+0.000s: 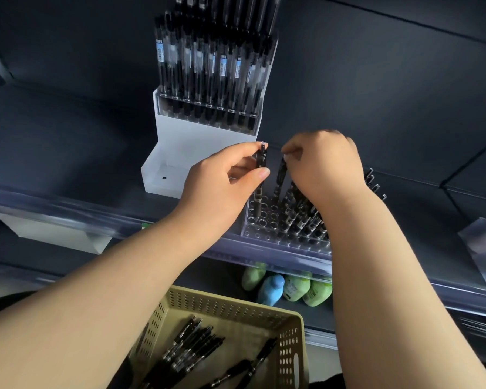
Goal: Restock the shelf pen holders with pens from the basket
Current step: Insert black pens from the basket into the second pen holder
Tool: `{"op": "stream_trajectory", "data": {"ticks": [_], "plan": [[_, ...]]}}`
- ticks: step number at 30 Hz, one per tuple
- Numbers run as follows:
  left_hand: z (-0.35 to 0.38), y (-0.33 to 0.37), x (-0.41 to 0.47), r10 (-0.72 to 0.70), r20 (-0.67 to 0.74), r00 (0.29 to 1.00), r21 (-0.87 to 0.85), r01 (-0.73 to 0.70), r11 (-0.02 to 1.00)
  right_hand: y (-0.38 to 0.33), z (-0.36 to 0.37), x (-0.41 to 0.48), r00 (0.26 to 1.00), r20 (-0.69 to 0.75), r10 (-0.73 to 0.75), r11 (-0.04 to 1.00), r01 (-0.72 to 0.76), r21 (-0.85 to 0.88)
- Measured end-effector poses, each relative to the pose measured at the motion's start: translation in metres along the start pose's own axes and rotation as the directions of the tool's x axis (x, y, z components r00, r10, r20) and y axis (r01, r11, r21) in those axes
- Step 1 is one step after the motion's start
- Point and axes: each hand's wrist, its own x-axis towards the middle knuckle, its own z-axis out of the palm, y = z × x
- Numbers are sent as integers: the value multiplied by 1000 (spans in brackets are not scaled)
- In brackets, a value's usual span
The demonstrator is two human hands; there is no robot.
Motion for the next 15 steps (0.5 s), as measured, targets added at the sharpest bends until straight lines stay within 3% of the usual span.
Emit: {"op": "stream_trajectory", "data": {"ticks": [10, 15], "plan": [[3, -2, 2, -1, -4, 1000, -19, 1, 1000, 7, -1, 2, 996, -14, 84, 996, -84, -1], [8, 0, 7, 26, -8, 1000, -26, -26, 999, 5, -3, 0, 997, -49, 58, 998, -57, 29]]}}
